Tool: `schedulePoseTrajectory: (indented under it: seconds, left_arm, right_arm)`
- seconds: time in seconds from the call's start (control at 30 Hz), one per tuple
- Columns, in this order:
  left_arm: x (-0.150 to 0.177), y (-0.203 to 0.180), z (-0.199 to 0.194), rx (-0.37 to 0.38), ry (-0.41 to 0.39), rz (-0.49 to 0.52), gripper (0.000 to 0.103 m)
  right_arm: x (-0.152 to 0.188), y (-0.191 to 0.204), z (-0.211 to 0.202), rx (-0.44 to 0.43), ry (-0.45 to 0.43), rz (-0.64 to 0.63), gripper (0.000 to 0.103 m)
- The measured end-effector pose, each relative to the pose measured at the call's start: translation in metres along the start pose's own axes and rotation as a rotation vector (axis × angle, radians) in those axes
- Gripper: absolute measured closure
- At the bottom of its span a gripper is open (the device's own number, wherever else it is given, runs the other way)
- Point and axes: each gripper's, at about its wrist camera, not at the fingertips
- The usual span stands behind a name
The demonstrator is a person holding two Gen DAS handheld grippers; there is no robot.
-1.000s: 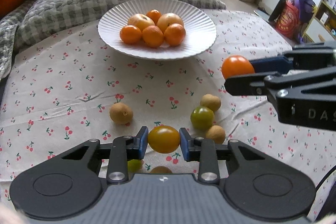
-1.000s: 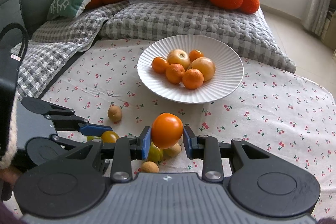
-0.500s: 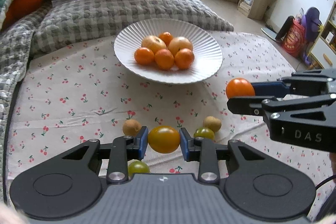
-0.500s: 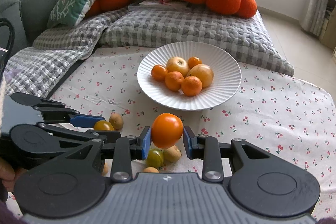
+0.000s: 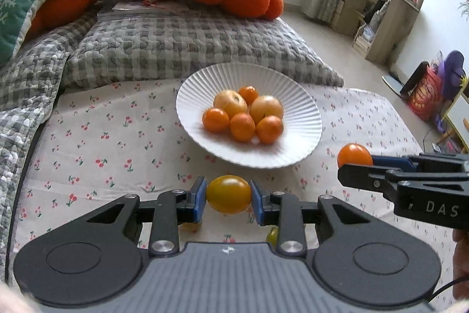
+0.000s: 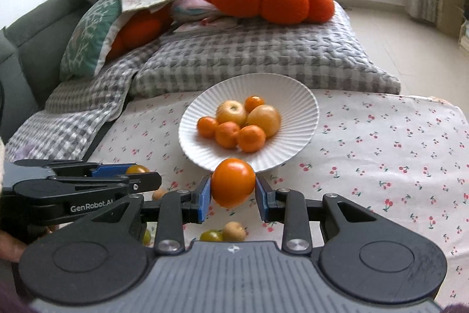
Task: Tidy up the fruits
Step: 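Carry both held fruits in both tools over the white plate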
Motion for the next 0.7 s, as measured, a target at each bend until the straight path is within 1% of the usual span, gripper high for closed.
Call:
schedulePoseTrajectory:
  seconds: [0.2,0.37,0.53,0.7]
  left_arm:
    - [-0.010,0.006,0.005,0.010,-0.023,-0.061,0.077]
    - [-0.018,0.011,0.009,0.011,-0.032,-0.082,0.077]
    - [-0.026,0.022,0.011,0.024,-0.051,-0.118,0.077]
    - [-0.037,0.031,0.023,0.046,-0.066,-0.155,0.077]
  right_arm:
    - [-0.015,-0.014,-0.001,0.006,-0.027,0.048,0.074]
    - [-0.026,-0.025,0.001,0.011,-0.048,0.075,0.074]
    - [-0.034,-0.038,0.011,0.026,-0.052,0.108,0.074]
    - [-0.045,-0.049,0.023,0.030,-0.058,0.133,0.074]
Point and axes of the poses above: each gripper's, at about its wrist camera, not at the fingertips, and z roughly the way its jaws point, y to its left, x to its underside, and after that the axes turned 13 degrees about z, right-handed
